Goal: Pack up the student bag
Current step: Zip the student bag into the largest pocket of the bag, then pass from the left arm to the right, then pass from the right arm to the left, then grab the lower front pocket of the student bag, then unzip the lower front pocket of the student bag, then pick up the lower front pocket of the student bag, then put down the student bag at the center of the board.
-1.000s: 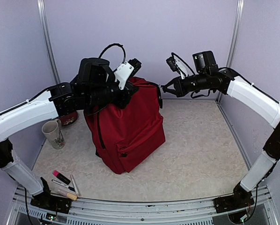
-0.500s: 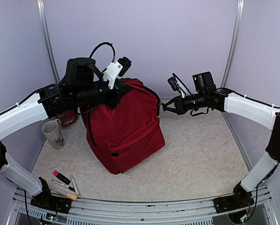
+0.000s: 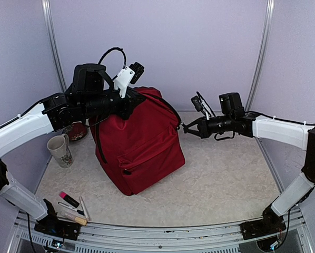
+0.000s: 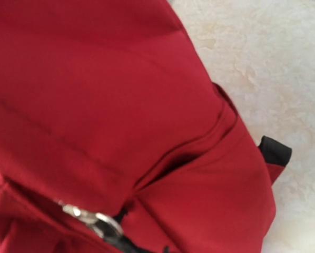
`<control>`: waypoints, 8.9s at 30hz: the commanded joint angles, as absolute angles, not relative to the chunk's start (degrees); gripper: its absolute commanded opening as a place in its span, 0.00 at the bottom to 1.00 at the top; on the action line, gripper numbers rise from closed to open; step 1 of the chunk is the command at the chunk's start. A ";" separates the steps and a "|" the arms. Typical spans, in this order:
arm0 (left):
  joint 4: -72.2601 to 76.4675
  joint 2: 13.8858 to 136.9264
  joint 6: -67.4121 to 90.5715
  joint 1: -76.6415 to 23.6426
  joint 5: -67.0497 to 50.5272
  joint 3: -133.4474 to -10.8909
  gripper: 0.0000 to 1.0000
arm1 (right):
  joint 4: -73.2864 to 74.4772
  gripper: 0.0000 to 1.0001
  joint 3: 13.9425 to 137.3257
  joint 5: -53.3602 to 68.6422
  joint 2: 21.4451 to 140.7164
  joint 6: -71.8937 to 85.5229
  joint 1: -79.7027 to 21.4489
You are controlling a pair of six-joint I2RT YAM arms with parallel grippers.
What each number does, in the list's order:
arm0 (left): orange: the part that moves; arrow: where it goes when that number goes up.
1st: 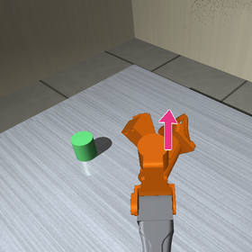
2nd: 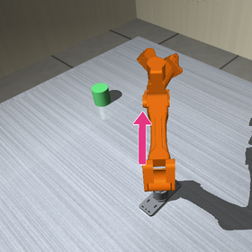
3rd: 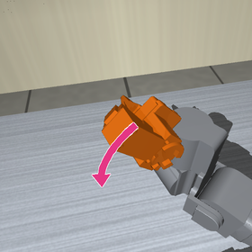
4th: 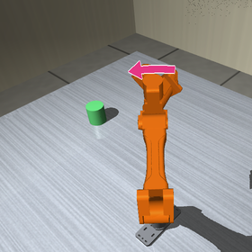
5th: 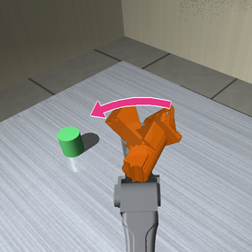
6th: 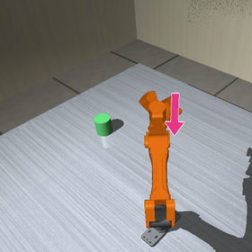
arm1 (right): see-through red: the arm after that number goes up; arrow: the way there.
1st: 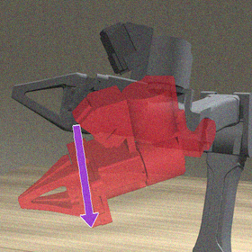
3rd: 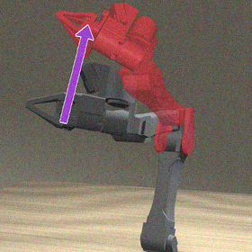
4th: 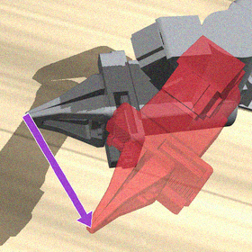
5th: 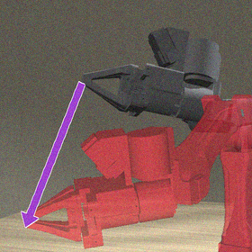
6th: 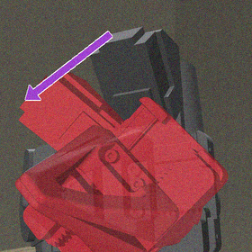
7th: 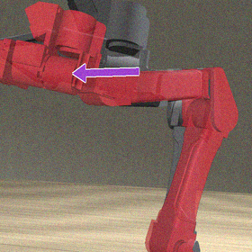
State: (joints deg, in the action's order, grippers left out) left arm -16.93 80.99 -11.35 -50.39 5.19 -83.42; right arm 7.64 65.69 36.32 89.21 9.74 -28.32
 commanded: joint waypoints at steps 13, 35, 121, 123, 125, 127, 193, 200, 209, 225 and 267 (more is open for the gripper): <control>-3.76 70.56 -9.68 -47.90 2.82 -76.89 0.00 | 0.78 0.69 53.41 33.61 78.56 13.33 -28.10; -2.47 70.58 -7.84 -45.35 -7.56 -74.41 0.00 | -6.14 1.00 80.24 16.57 92.45 -15.10 -45.35; 29.23 71.53 24.38 -48.16 -0.48 -36.57 0.00 | -23.96 0.47 43.41 2.72 76.24 17.30 -63.17; 29.07 71.81 24.18 -48.50 -0.15 -37.01 0.00 | -21.58 0.44 48.38 2.68 82.37 16.83 -64.04; 28.64 71.89 24.09 -48.75 -0.12 -37.67 0.00 | -21.84 0.43 51.92 3.00 87.02 16.10 -64.23; 27.68 71.59 23.86 -49.25 0.11 -38.11 0.00 | -23.77 0.42 54.03 2.62 90.54 15.29 -64.37; 19.48 65.55 6.82 -51.15 5.64 -42.35 0.00 | 11.40 0.83 57.12 34.13 68.76 -23.44 -39.49; 18.73 66.39 5.80 -51.15 6.40 -44.18 0.00 | 16.15 0.80 60.60 28.21 76.91 -34.46 -41.04; 18.72 67.44 5.39 -51.41 5.97 -44.51 0.00 | 13.89 0.81 64.63 21.78 82.54 -39.86 -41.13; 18.75 68.52 2.10 -50.86 6.75 -46.69 0.00 | 20.16 0.52 68.52 12.81 93.35 -42.15 -47.89; -37.18 58.79 42.93 -52.27 31.23 -54.16 0.99 | 20.70 0.00 63.61 -1.09 89.19 -30.42 -60.91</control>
